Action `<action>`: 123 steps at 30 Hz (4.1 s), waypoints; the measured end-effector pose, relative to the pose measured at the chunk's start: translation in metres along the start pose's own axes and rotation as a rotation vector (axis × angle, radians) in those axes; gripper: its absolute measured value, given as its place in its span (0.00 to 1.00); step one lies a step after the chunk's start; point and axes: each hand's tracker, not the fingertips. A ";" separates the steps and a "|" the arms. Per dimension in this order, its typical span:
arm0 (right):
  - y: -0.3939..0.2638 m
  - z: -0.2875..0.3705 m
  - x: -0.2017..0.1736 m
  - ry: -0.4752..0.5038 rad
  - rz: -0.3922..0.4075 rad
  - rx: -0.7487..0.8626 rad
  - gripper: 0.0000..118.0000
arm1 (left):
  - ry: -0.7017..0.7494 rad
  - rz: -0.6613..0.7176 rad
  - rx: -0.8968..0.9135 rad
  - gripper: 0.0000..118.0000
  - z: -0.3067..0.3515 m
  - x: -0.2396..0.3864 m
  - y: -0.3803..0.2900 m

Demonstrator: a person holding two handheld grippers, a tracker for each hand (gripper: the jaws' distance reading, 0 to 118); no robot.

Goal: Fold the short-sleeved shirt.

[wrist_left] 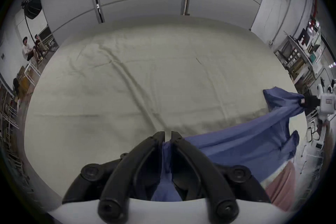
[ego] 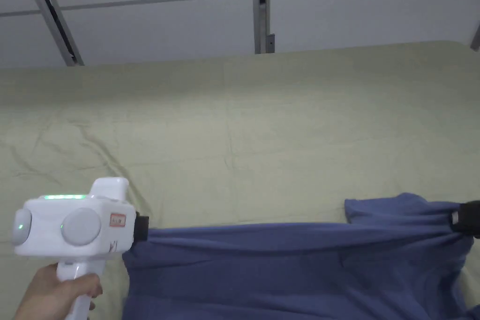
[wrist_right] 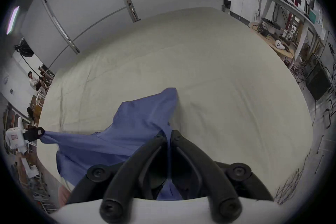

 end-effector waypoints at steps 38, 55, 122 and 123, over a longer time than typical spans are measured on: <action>-0.148 0.041 -0.141 0.107 0.095 0.043 0.00 | -0.217 0.471 -0.063 0.75 0.027 -0.063 -0.163; -0.162 0.011 -0.155 0.124 0.123 -0.055 0.00 | 0.000 0.337 -0.191 0.21 -0.037 -0.028 -0.161; -0.162 0.038 -0.081 0.039 -0.011 -0.017 0.00 | -0.442 0.043 -0.152 0.07 0.005 0.183 -0.100; -0.162 0.035 -0.077 0.038 -0.016 -0.019 0.00 | -0.474 0.070 -0.179 0.19 -0.005 0.188 -0.102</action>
